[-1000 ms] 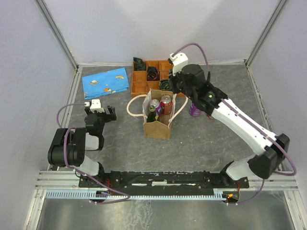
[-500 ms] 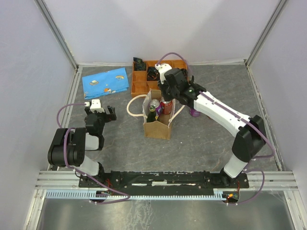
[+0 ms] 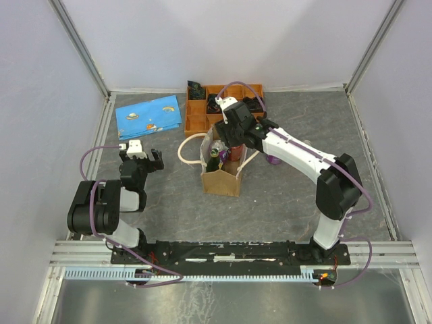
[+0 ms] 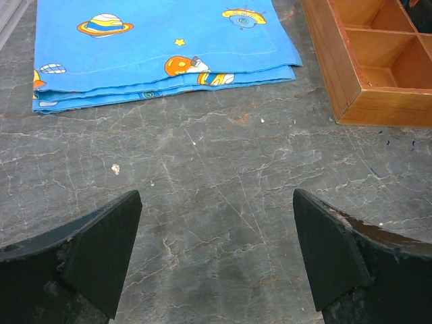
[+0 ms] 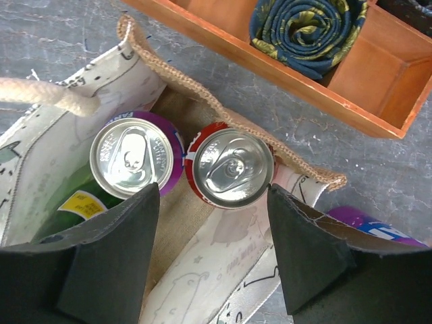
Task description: Take the beverage out of the canvas bag
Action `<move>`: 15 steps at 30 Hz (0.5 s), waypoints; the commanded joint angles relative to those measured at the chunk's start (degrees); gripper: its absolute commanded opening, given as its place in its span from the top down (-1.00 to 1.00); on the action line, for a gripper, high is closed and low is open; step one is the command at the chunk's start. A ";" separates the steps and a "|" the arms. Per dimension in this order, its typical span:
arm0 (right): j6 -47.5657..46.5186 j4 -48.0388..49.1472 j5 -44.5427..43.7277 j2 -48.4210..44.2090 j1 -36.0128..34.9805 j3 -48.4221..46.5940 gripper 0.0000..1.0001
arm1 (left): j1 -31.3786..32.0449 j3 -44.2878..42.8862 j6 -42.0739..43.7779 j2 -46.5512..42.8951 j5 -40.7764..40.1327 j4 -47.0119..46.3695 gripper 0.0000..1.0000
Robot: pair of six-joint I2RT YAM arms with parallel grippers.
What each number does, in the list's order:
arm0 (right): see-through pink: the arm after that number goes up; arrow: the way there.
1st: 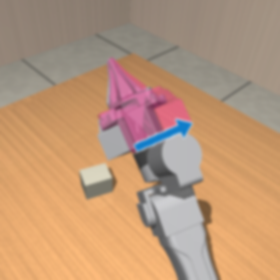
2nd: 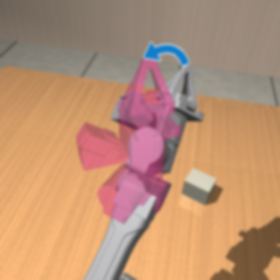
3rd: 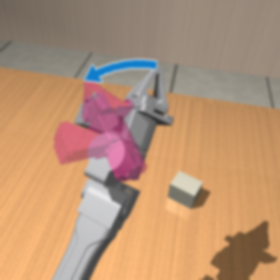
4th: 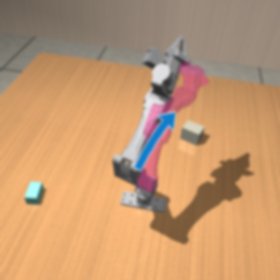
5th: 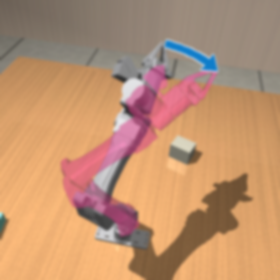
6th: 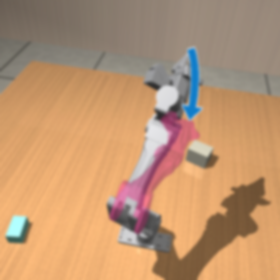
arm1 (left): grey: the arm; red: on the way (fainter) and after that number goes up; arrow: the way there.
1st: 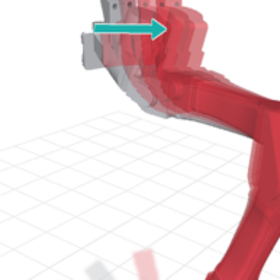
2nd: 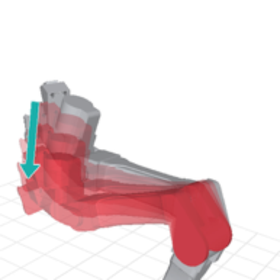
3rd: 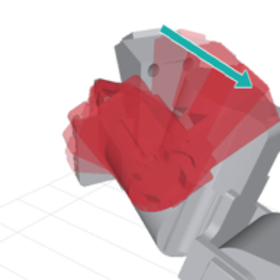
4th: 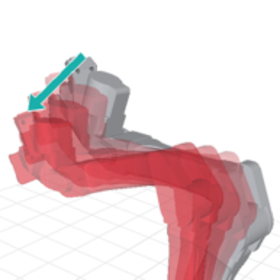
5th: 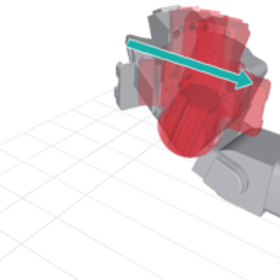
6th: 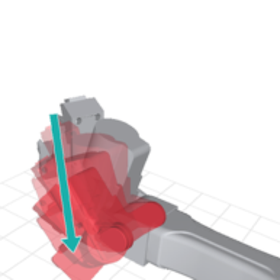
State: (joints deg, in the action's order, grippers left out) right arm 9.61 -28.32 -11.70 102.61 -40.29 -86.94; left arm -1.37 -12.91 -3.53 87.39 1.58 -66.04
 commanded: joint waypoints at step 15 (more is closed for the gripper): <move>2.08 2.41 -8.04 5.24 0.08 -1.82 -0.44 | 0.22 -0.28 2.04 -0.27 -0.58 -2.20 -0.99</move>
State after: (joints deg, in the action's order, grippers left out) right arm 10.70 -27.16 -17.72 106.69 -40.29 -87.00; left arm -1.37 -12.91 -3.53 87.39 1.58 -66.06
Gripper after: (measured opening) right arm 0.718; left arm 0.993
